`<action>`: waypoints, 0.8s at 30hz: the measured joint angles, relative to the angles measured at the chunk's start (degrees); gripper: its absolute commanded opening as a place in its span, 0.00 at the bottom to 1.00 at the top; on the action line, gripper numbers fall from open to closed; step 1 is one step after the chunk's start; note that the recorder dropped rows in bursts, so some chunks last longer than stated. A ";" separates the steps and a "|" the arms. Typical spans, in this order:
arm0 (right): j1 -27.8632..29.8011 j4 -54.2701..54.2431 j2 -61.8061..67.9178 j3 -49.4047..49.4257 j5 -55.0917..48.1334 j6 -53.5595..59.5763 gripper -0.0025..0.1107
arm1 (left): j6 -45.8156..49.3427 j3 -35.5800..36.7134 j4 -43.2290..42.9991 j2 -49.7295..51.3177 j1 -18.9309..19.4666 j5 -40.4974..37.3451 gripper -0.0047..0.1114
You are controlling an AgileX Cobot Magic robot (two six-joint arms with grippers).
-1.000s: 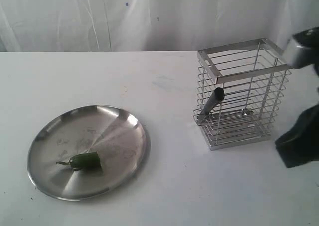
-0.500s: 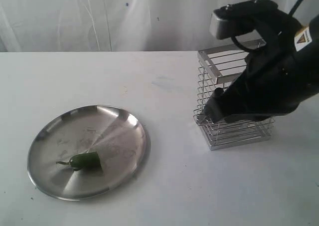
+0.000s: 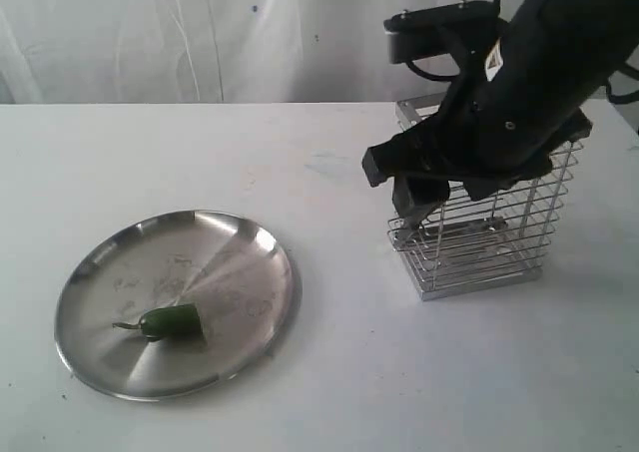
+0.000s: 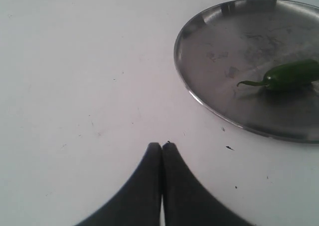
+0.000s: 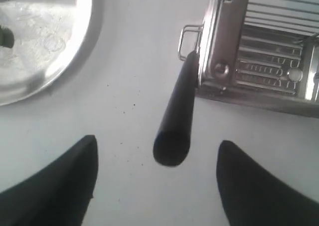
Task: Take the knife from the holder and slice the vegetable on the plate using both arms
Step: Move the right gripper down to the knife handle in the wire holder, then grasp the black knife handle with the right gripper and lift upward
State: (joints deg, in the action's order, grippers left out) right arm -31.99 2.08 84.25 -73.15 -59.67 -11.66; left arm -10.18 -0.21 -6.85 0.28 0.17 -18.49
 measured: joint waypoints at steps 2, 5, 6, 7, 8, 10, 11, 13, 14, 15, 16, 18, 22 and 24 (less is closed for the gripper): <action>0.00 1.43 1.54 -1.05 0.75 -1.08 0.58 | 0.00 0.00 0.00 0.00 0.00 0.00 0.04; 0.00 3.27 3.62 -1.54 1.66 -1.73 0.58 | 0.00 0.00 0.00 0.00 0.00 0.00 0.04; 0.00 3.38 4.46 -1.54 1.74 -1.81 0.58 | 0.00 0.00 0.00 0.00 0.00 0.00 0.04; 0.00 3.41 4.93 -1.54 1.88 -1.81 0.58 | 0.00 0.00 0.00 0.00 0.00 0.00 0.04; 0.00 3.51 5.33 -1.54 2.02 -1.81 0.58 | 0.00 0.00 0.00 0.00 0.00 0.00 0.04; 0.00 3.62 5.68 -1.54 2.72 -2.21 0.52 | 0.00 0.00 0.00 0.00 0.00 0.00 0.04; 0.00 3.62 5.75 -1.54 2.85 -2.26 0.48 | 0.00 0.00 0.00 0.00 0.00 0.00 0.04; 0.00 4.43 5.98 -1.54 2.85 -2.83 0.42 | 0.00 0.00 0.00 0.00 0.00 0.00 0.04; 0.00 4.58 5.98 -1.54 2.85 -3.15 0.39 | 0.00 0.00 0.00 0.00 0.00 0.00 0.04; 0.00 4.72 5.98 -1.54 2.85 -3.37 0.37 | 0.00 0.00 0.00 0.00 0.00 0.00 0.04; 0.00 4.84 5.98 -1.54 2.85 -3.38 0.34 | 0.00 0.00 0.00 0.00 0.00 0.00 0.04; 0.00 4.81 5.98 -1.54 2.85 -3.60 0.28 | 0.00 0.00 0.00 0.00 0.00 0.00 0.04; 0.00 4.81 6.03 -1.54 2.60 -3.68 0.17 | 0.00 0.00 0.00 0.00 0.00 0.00 0.04; 0.00 5.36 6.03 -1.54 2.10 -3.74 0.13 | 0.00 0.00 0.00 0.00 0.00 0.00 0.04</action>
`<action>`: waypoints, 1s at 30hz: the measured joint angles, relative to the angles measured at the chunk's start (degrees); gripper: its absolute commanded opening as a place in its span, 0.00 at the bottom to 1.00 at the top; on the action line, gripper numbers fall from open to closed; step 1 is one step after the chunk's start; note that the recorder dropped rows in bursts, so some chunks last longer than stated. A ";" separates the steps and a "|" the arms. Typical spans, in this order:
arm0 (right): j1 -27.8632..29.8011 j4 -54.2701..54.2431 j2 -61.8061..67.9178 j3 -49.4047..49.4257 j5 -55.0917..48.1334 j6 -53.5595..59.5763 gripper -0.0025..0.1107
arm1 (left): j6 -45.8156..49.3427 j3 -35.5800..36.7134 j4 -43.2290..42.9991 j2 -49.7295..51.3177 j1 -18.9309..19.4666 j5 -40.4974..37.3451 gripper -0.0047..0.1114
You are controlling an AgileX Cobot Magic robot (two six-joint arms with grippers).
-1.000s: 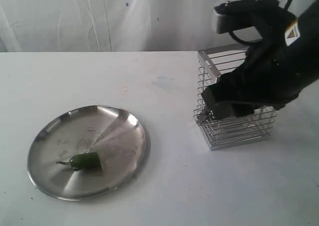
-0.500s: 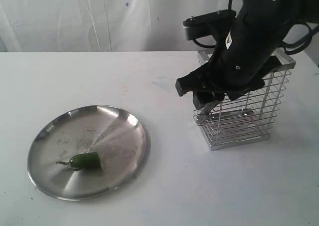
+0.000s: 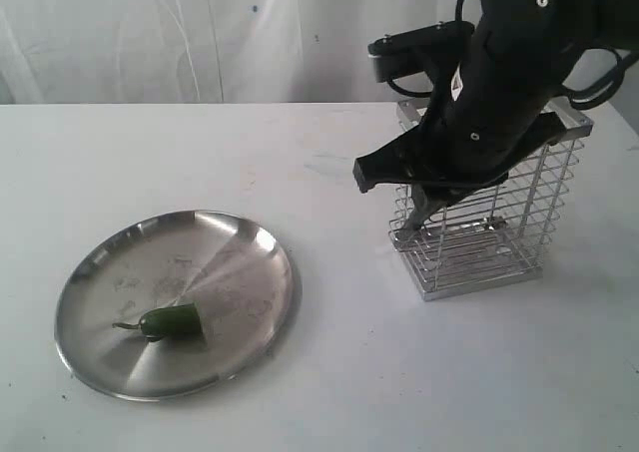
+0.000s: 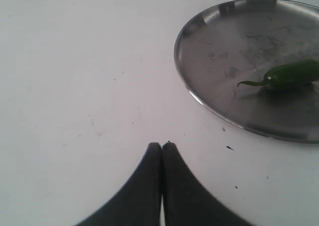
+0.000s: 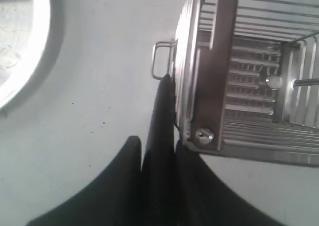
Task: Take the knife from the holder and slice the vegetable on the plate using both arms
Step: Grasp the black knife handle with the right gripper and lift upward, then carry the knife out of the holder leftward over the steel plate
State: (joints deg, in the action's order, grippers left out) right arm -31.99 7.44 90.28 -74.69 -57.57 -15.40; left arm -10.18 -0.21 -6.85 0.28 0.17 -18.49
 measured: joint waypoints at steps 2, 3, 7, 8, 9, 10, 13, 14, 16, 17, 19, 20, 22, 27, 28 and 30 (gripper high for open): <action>0.00 0.53 0.00 0.00 -0.42 0.00 0.09 | 0.00 0.00 0.00 0.00 0.00 0.00 0.04; 0.00 0.53 -0.10 0.00 -0.50 0.00 0.08 | 0.00 0.00 0.00 0.00 0.00 0.00 0.04; 0.00 0.53 -0.64 0.00 -0.63 0.00 0.07 | 0.00 0.00 0.00 0.00 0.00 0.00 0.04; 0.00 0.53 -1.09 0.00 -0.77 0.00 0.07 | 0.00 0.00 0.00 0.00 0.00 0.00 0.04; 0.00 0.77 -1.48 0.00 -0.75 0.00 0.07 | 0.00 0.00 0.00 0.00 0.00 0.00 0.04; 0.00 1.19 -1.85 0.00 -0.88 0.00 0.07 | 0.00 0.00 0.00 0.00 0.00 0.00 0.04; 0.00 1.59 -3.01 0.00 -1.15 0.00 0.07 | 0.00 0.00 0.00 0.00 0.00 0.00 0.04; 0.00 1.64 -3.45 0.00 -1.36 0.00 0.07 | 0.00 0.00 0.00 0.00 0.00 0.00 0.04; 0.00 1.64 -4.22 0.00 -1.89 0.00 0.07 | 0.00 0.00 0.00 0.00 0.00 0.00 0.04; 0.00 1.64 -4.59 0.00 -2.04 0.00 0.07 | 0.00 0.00 0.00 0.00 0.00 0.00 0.04; 0.00 1.64 -5.49 0.00 -2.83 0.00 0.07 | 0.00 0.00 0.00 0.00 0.00 0.00 0.04; 0.00 1.64 -6.19 0.00 -3.45 0.00 0.07 | 0.00 0.00 0.00 0.00 0.00 0.00 0.04; 0.00 1.64 -7.54 0.00 -4.74 0.00 0.07 | 0.00 0.00 0.00 0.00 0.00 0.00 0.04; 0.00 1.64 -11.21 0.00 -5.95 0.00 0.07 | 0.00 0.00 0.00 0.00 0.00 0.00 0.04; 0.00 1.64 -11.97 0.00 -5.95 0.00 0.07 | 0.00 0.00 0.00 0.00 0.00 0.00 0.04; 0.00 1.64 -13.10 -0.28 -5.84 0.00 0.07 | 0.00 0.00 0.00 0.00 0.00 0.00 0.04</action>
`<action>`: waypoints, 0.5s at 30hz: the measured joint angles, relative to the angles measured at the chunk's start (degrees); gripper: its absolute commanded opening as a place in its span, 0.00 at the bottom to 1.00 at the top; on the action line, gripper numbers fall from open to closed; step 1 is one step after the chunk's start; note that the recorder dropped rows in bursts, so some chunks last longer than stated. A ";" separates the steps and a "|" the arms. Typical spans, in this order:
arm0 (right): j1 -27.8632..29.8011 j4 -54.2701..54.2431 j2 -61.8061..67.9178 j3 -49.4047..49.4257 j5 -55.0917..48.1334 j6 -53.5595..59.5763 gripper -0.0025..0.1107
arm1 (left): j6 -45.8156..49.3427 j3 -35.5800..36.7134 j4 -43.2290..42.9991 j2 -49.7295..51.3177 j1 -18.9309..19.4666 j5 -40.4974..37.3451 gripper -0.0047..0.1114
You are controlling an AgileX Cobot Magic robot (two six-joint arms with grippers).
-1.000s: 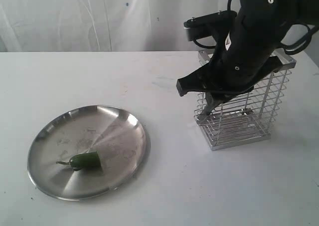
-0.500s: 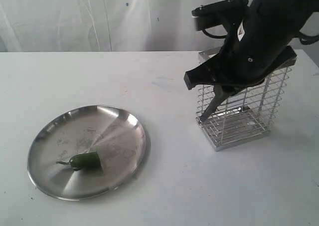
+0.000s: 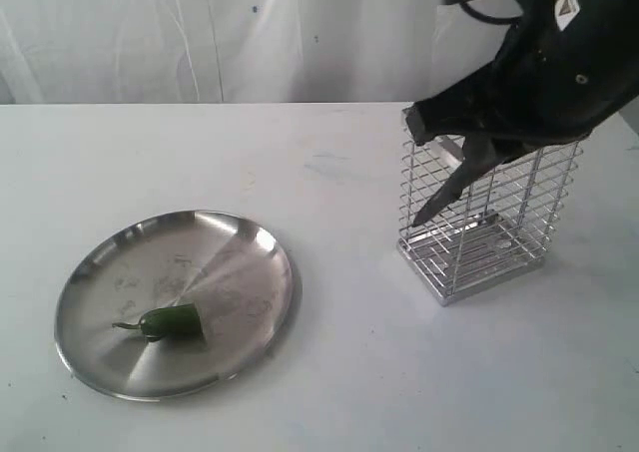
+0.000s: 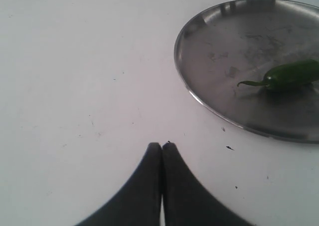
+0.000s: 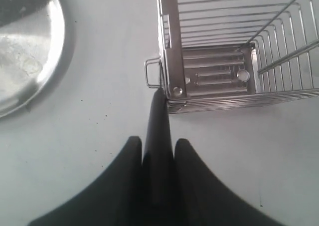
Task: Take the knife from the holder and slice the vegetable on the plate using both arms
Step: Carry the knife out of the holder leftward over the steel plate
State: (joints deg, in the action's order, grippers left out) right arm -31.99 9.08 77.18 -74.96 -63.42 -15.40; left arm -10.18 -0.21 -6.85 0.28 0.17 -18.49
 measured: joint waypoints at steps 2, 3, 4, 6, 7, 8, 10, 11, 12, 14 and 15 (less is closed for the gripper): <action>0.00 0.00 -0.78 -1.14 -0.10 0.00 0.07 | 0.00 0.00 0.00 0.00 0.00 0.00 0.04; 0.00 0.00 -1.13 -1.91 -0.10 0.00 0.07 | 0.00 0.00 0.00 0.00 0.00 0.00 0.04; 0.00 0.00 -1.34 -2.59 -0.10 0.00 0.07 | 0.00 0.00 0.00 0.00 0.00 0.00 0.04; 0.00 0.10 -1.71 -4.42 0.00 0.00 0.07 | 0.00 0.00 0.00 0.00 0.00 0.00 0.04; 0.00 0.15 -1.82 -5.13 0.00 0.00 0.07 | 0.00 0.00 0.00 0.00 0.00 0.00 0.04; 0.00 0.15 -1.94 -5.96 0.09 0.00 0.07 | 0.00 0.00 0.00 0.00 0.00 0.00 0.04; 0.00 0.15 -2.03 -7.37 0.12 0.00 0.07 | 0.00 0.00 0.00 0.00 0.00 0.00 0.04; 0.00 0.15 -2.03 -7.94 0.22 0.00 0.07 | 0.00 0.00 0.00 0.00 0.00 0.00 0.04; 0.00 0.15 -2.03 -8.81 0.22 0.00 0.07 | 0.00 0.00 0.00 0.00 0.00 0.00 0.04; 0.00 0.03 -2.07 -9.73 0.12 0.00 0.07 | 0.00 0.00 0.00 0.00 0.00 0.00 0.04; 0.00 -0.08 -2.07 -9.90 -0.05 0.00 0.07 | 0.00 0.00 0.00 0.00 0.00 0.00 0.04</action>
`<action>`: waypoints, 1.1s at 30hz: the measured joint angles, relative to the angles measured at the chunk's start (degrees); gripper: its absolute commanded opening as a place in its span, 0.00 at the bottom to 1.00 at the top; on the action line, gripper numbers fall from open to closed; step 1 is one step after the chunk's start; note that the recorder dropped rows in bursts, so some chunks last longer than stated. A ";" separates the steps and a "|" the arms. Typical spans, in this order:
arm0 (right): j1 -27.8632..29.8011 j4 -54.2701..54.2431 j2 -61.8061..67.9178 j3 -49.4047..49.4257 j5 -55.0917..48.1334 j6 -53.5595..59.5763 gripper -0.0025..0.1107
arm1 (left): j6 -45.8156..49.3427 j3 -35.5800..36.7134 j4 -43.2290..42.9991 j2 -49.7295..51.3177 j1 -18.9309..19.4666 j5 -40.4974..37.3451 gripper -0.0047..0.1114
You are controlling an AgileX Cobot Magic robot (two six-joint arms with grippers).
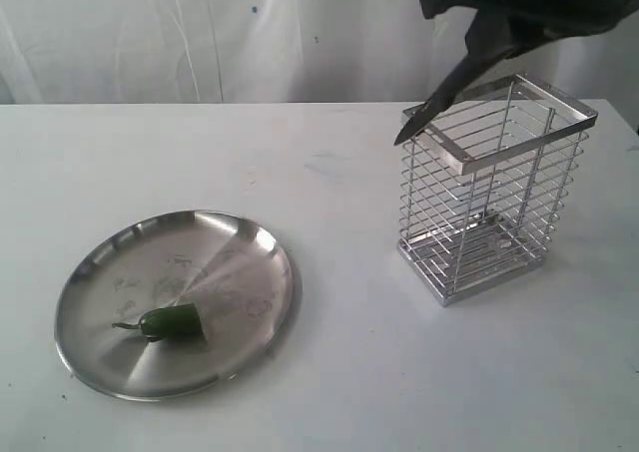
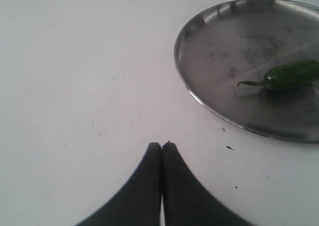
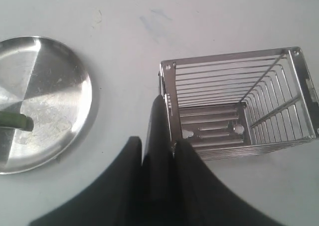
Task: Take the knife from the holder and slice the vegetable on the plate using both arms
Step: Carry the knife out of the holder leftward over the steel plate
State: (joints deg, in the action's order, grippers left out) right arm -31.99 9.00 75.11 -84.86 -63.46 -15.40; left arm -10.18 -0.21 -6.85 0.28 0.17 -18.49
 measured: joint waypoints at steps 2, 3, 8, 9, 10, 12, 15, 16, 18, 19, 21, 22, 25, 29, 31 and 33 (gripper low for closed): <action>0.00 -1.11 -0.23 -0.60 -1.25 0.00 0.07 | 0.00 0.00 0.00 0.00 0.00 0.00 0.04; 0.00 -1.39 -0.63 -0.63 -1.96 0.00 0.07 | 0.00 0.00 0.00 0.00 0.00 0.00 0.04; 0.00 -5.06 -3.52 -0.63 -5.03 0.00 0.07 | 0.00 0.00 0.00 0.00 0.00 0.00 0.04; 0.00 -6.10 -3.83 -0.63 -5.31 0.00 0.07 | 0.00 0.00 0.00 0.00 0.00 0.00 0.04; 0.00 -7.68 -4.34 -0.63 -5.47 0.00 0.07 | 0.00 0.00 0.00 0.00 0.00 0.00 0.04; 0.00 -10.89 -4.50 -0.63 -5.62 1.12 0.07 | 0.00 0.00 0.00 0.00 0.00 0.00 0.04; 0.00 -16.99 -4.50 -0.63 -4.84 3.87 0.07 | 0.00 0.00 0.00 0.00 0.00 0.00 0.04; 0.00 -20.58 -4.50 -0.63 -3.51 5.58 0.07 | 0.00 0.00 0.00 0.00 0.00 0.00 0.04; 0.00 -25.51 -4.20 -0.72 0.03 8.31 0.07 | 0.00 0.00 0.00 0.00 0.00 0.00 0.04; 0.00 -26.48 -3.60 -0.85 1.44 9.11 0.07 | 0.00 0.00 0.00 0.00 0.00 0.00 0.04; 0.00 -27.01 -2.09 -0.98 3.84 10.03 0.07 | 0.00 0.00 0.00 0.00 0.00 0.00 0.04; 0.00 -27.06 -1.29 -0.98 4.58 10.60 0.07 | 0.00 0.00 0.00 0.00 0.00 0.00 0.04; 0.00 -30.04 0.69 1.36 11.25 13.26 0.05 | 0.00 0.00 0.00 0.00 0.00 0.00 0.04; 0.00 -41.17 1.37 8.33 26.35 19.30 0.02 | 0.00 0.00 0.00 0.00 0.00 0.00 0.04; 0.00 -49.23 0.93 13.33 32.69 23.80 0.02 | 0.00 0.00 0.00 0.00 0.00 0.00 0.04; -0.46 -56.09 0.10 18.72 37.00 27.70 0.02 | 0.00 0.00 0.00 0.00 0.00 0.00 0.04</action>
State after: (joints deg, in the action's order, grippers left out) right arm -32.46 -47.09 75.21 -66.14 -26.46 12.30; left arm -10.18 -0.21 -6.85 0.28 0.17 -18.49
